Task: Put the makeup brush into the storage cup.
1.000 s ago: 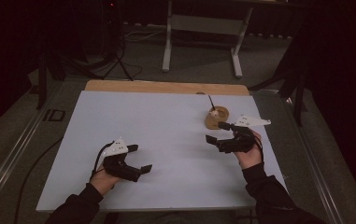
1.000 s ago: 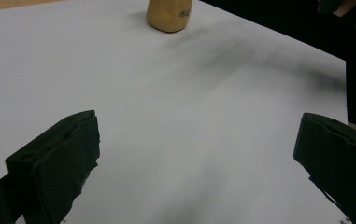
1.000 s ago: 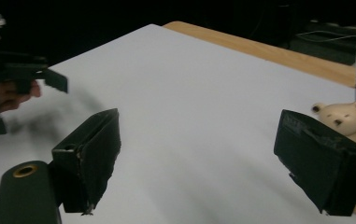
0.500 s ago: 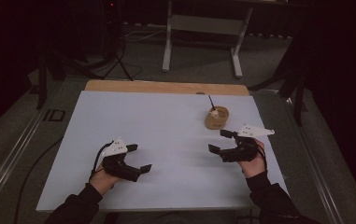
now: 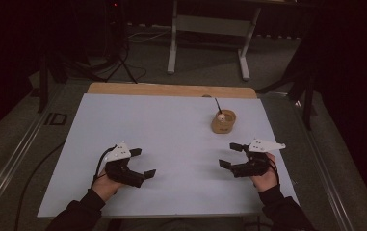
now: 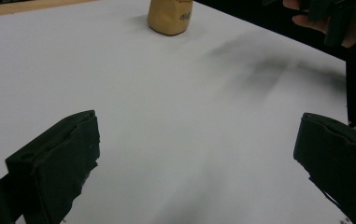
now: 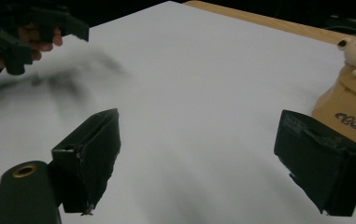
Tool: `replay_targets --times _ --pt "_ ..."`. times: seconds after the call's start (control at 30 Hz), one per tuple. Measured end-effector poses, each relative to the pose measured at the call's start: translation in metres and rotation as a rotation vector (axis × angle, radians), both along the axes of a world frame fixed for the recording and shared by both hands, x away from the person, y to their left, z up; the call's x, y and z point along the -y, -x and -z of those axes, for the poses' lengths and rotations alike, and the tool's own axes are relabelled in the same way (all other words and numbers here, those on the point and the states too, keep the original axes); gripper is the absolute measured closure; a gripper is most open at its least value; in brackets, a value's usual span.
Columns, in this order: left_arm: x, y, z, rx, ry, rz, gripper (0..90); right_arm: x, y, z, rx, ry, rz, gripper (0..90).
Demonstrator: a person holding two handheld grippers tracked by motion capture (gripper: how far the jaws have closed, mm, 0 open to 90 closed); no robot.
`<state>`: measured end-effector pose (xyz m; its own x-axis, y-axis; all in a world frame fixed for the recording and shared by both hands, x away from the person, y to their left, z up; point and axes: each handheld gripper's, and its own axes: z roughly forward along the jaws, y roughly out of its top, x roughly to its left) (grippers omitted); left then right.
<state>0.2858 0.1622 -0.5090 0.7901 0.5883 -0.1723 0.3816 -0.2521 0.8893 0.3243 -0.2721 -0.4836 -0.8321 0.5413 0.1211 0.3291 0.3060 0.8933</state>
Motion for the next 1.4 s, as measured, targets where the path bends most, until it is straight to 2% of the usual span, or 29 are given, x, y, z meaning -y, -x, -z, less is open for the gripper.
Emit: replay_targets --times 0.07,0.2,0.43,0.57,0.63,0.83,1.0,1.13,1.27,1.4 --pt "0.0 0.001 0.001 0.019 -0.006 0.006 0.5 0.001 0.001 0.003 0.013 -0.002 -0.009 13.7" --pt "0.001 0.001 0.002 0.031 -0.007 0.03 0.6 0.003 0.002 0.008 0.023 -0.008 -0.024 13.4" --pt "-0.005 0.001 0.005 0.074 0.008 0.066 0.6 0.002 0.003 0.02 0.02 0.012 -0.057 13.4" --pt "-0.008 0.0 0.007 0.075 0.009 0.087 0.6 0.001 0.002 0.022 0.013 0.001 -0.067 13.4" --pt "-0.011 0.002 0.008 0.096 0.027 0.115 0.6 -0.001 0.002 0.022 0.015 -0.003 -0.069 13.4" --pt "-0.021 0.007 0.011 0.09 0.017 0.143 0.6 -0.003 0.004 0.022 0.021 0.008 -0.082 13.3" --pt "-0.034 0.012 0.012 0.082 0.034 0.133 0.6 -0.002 0.004 0.022 0.02 0.003 -0.08 13.3" --pt "-0.044 0.017 0.015 0.075 0.027 0.126 0.6 -0.003 0.005 0.021 0.02 0.002 -0.087 13.2" --pt "-0.05 0.021 0.018 0.055 -0.031 0.119 0.6 -0.003 0.004 0.021 0.015 0.001 -0.085 13.2" --pt "-0.058 0.024 0.02 0.052 -0.034 0.119 0.6 -0.002 0.005 0.021 0.023 0.0 -0.086 13.2"
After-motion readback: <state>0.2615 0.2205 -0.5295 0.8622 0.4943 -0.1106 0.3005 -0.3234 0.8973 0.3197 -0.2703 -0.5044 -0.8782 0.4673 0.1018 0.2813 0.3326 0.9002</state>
